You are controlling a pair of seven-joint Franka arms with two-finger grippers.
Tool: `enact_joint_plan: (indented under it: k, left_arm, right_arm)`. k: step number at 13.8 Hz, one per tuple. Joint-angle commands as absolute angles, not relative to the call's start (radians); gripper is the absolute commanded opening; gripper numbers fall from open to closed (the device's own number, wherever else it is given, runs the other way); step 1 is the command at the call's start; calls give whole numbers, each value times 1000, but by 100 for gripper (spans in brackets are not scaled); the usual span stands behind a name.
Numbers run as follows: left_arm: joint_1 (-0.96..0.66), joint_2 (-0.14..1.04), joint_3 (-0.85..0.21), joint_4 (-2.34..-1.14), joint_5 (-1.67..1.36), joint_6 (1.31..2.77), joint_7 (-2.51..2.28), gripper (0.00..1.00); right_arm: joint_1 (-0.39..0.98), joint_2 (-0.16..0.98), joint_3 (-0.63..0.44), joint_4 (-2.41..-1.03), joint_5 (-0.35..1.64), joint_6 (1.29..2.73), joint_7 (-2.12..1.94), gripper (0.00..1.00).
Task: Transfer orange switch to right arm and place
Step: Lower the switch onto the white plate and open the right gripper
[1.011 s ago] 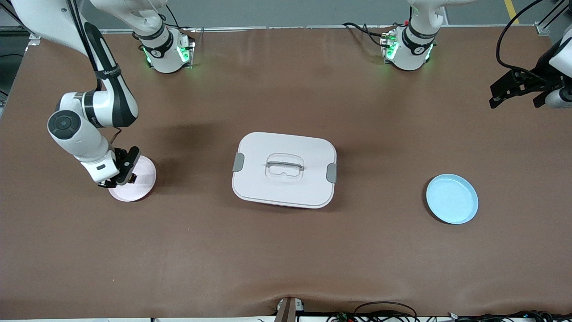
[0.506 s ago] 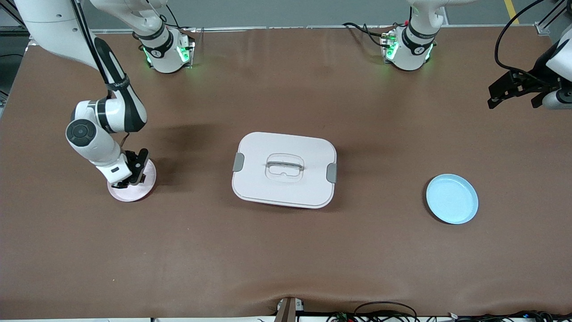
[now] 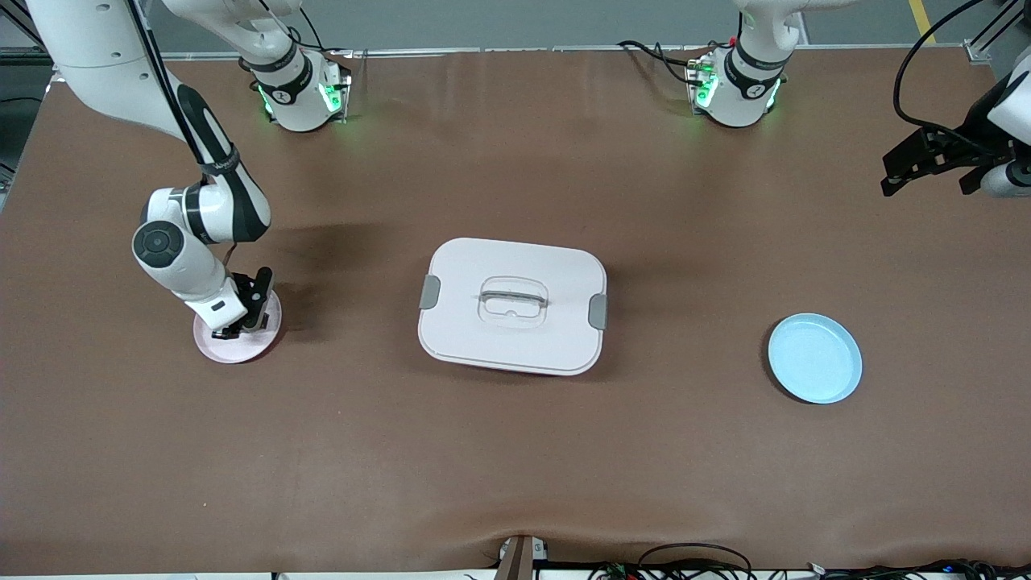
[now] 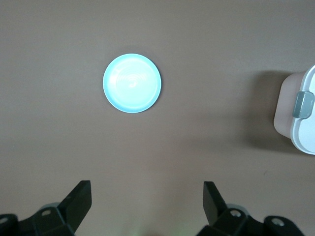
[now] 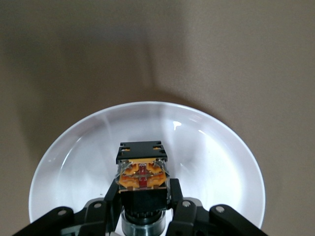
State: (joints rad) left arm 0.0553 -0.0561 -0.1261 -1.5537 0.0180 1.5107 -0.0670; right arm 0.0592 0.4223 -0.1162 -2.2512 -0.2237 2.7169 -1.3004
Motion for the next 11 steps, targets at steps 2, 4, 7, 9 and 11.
enact_joint_plan:
  k: [2,4,7,9,11]
  left_arm:
    - [60,-61,-127,-1569,18,1516,-58,100]
    - [60,-66,-127,-1569,18,1516,-58,100]
    - [60,-64,-127,-1569,18,1516,-58,100]
    - [60,-63,-127,-1568,21,1516,-60,100]
    - [61,-67,-126,-1568,21,1514,-60,100]
  right_arm:
    - [35,420,-100,-2269,-249,2735,-1308,3]
    - [34,420,-100,-2267,-249,2734,-1308,39]
    - [34,410,-101,-2261,-249,2721,-1312,100]
    - [38,394,-101,-2257,-249,2697,-1321,100]
    - [40,361,-100,-2243,-247,2625,-1307,100]
